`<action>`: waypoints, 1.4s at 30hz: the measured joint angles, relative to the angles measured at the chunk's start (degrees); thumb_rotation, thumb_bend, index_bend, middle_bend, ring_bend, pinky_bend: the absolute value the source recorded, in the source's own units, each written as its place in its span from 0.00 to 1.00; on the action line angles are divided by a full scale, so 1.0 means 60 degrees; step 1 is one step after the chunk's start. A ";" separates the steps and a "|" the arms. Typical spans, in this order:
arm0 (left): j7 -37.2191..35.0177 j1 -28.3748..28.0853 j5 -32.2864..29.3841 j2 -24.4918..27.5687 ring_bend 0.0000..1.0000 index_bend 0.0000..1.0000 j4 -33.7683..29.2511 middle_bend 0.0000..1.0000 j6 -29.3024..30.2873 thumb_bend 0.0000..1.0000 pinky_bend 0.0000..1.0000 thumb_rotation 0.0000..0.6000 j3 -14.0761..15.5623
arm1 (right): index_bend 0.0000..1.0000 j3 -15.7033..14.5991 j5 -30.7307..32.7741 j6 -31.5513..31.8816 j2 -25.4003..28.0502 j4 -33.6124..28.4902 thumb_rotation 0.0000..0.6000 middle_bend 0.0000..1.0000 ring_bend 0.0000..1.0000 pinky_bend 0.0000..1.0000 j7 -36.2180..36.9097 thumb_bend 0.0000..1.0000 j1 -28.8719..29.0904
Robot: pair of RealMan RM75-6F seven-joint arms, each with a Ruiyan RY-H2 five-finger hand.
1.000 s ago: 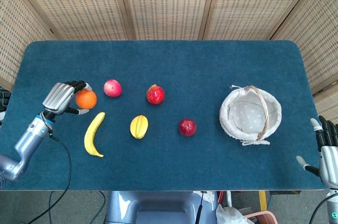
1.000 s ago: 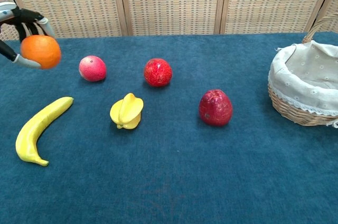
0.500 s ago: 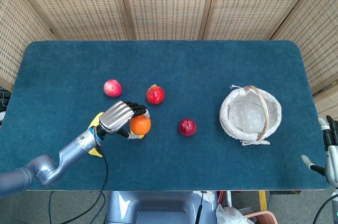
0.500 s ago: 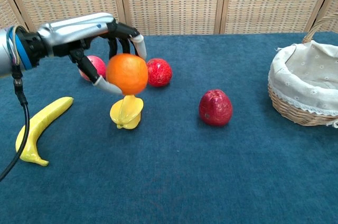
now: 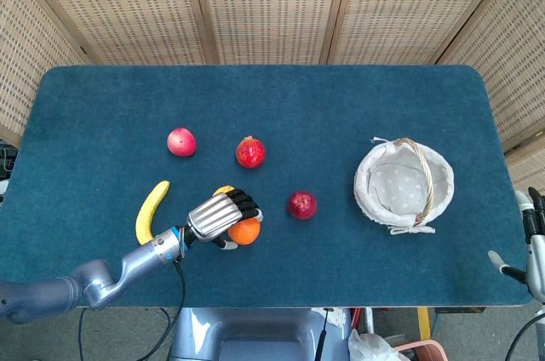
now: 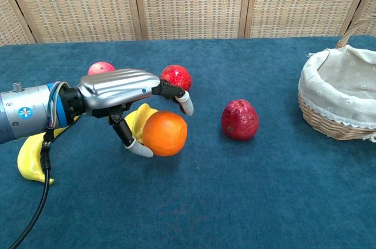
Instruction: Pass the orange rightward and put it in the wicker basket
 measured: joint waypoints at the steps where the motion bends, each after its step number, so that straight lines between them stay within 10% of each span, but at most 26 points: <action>1: -0.0022 -0.0012 -0.0019 -0.0016 0.00 0.00 0.0011 0.00 -0.0037 0.00 0.00 1.00 0.0014 | 0.00 -0.0001 -0.0001 -0.0002 -0.0001 0.0000 1.00 0.00 0.00 0.00 -0.0004 0.00 0.0002; 13: -0.0355 0.0553 -0.0407 0.1074 0.00 0.00 -0.0810 0.00 0.1373 0.00 0.00 1.00 -0.0347 | 0.00 -0.0060 -0.0202 0.0124 -0.0003 -0.0066 1.00 0.00 0.00 0.00 -0.0064 0.00 -0.0030; 33: 0.2623 0.4774 -0.4671 0.4970 0.00 0.00 -0.4374 0.00 0.4061 0.00 0.00 1.00 -0.0691 | 0.00 -0.0296 -0.1805 0.0552 -0.0288 0.0140 1.00 0.00 0.00 0.00 -0.0292 0.00 0.0166; 42: 0.2216 0.5077 -0.4317 0.5287 0.00 0.00 -0.4431 0.00 0.4044 0.00 0.00 1.00 -0.0807 | 0.00 -0.0327 -0.3446 -0.1176 0.0138 -0.0166 1.00 0.00 0.00 0.00 -0.0355 0.00 0.1874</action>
